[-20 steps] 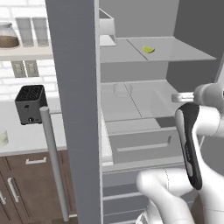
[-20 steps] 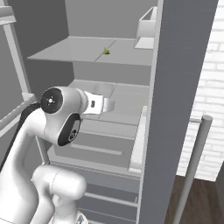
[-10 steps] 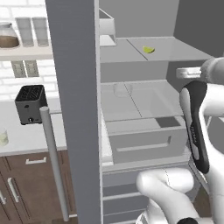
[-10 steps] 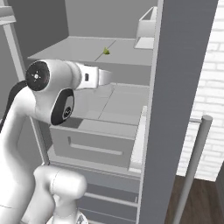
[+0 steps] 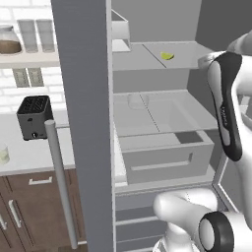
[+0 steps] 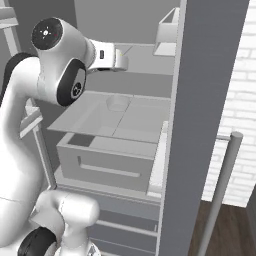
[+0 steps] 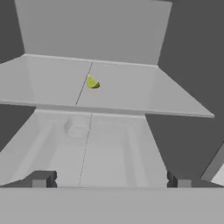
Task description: Grab a lemon wedge from the fridge and one ice cube from the ice bowl, and put them in the glass of lemonade.
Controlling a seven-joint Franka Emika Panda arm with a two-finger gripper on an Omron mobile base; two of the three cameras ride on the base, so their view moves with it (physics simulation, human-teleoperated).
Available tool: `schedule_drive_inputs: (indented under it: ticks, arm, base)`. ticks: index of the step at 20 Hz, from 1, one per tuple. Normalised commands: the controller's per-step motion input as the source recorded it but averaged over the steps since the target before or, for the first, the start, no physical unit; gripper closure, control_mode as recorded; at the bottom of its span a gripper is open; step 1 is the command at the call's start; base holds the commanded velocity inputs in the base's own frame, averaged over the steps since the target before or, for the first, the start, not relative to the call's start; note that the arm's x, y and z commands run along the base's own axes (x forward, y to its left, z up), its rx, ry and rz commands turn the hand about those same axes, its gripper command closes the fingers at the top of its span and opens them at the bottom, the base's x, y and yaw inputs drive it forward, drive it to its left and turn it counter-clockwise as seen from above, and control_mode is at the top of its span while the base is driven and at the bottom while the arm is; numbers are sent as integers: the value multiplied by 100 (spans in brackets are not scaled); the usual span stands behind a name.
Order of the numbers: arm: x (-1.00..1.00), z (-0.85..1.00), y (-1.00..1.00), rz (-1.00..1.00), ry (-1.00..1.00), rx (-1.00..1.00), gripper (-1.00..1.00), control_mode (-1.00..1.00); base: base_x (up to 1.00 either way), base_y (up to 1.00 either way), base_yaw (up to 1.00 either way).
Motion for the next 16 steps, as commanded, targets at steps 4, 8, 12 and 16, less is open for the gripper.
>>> schedule_drive_inputs:
  ticks: [4, 8, 12, 16]
  arm:
    - [56, -3, 0, 0, 3, 2, -100, -100]
    - [73, -33, 3, 0, 0, 8, -100, -100]
    - [79, -13, 6, 0, 2, 18, -100, -100]
    - [86, -17, 11, 0, 0, 18, -100, -100]
  base:
    - [0, 0, 0]
    - [0, 0, 0]
    - [0, 0, 0]
    - [0, 0, 0]
